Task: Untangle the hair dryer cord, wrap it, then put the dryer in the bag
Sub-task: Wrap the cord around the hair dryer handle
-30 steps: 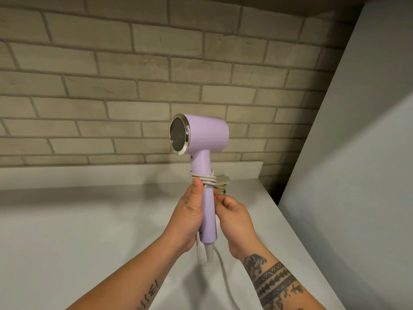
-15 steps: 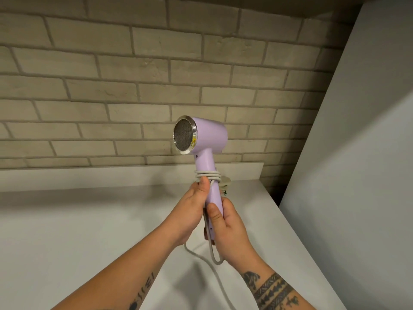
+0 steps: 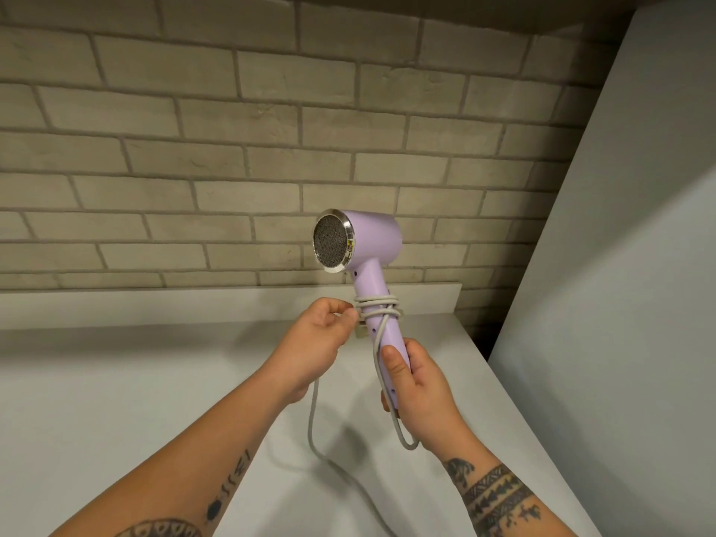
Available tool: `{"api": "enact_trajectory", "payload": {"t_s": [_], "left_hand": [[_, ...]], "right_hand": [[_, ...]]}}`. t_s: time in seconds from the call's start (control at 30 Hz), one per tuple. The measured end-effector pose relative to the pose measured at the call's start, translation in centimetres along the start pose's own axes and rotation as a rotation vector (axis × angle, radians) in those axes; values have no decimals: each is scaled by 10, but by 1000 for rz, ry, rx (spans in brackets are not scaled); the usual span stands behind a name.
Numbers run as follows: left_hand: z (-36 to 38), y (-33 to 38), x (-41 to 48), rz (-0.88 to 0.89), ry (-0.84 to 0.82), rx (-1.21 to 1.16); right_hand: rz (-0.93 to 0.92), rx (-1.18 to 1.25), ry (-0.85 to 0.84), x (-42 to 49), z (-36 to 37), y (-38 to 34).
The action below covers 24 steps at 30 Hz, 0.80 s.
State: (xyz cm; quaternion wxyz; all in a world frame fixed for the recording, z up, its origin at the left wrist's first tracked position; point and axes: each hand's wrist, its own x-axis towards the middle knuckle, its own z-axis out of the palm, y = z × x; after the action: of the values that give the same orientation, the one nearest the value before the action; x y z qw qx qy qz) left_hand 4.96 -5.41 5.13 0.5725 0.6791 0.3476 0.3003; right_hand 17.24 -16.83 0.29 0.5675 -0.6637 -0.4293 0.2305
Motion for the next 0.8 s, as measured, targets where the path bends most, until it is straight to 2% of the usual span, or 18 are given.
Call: {"api": "enact_trajectory", "payload": {"t_s": [0.17,0.27,0.4,0.57,0.67,0.8], "left_hand": [[-9,2,-2,-30,13,17],[-2,12,-11,-72,15,-124],[12,23,-20,-183,-44,-356],[17,25,-22,-260,-223,-357],[18,26,-19,-221,-186,-308],[18,31,-17,-169,-54,-250]], "right_hand": [[21,-65,63,10,-10,7],[20,-115,120,17,-10,13],[-10,-106,162,17,-5,19],[-33,0,172,12,6,14],[-28,1,186,11,10,13],[-5,-68,157,8,16,18]]}}
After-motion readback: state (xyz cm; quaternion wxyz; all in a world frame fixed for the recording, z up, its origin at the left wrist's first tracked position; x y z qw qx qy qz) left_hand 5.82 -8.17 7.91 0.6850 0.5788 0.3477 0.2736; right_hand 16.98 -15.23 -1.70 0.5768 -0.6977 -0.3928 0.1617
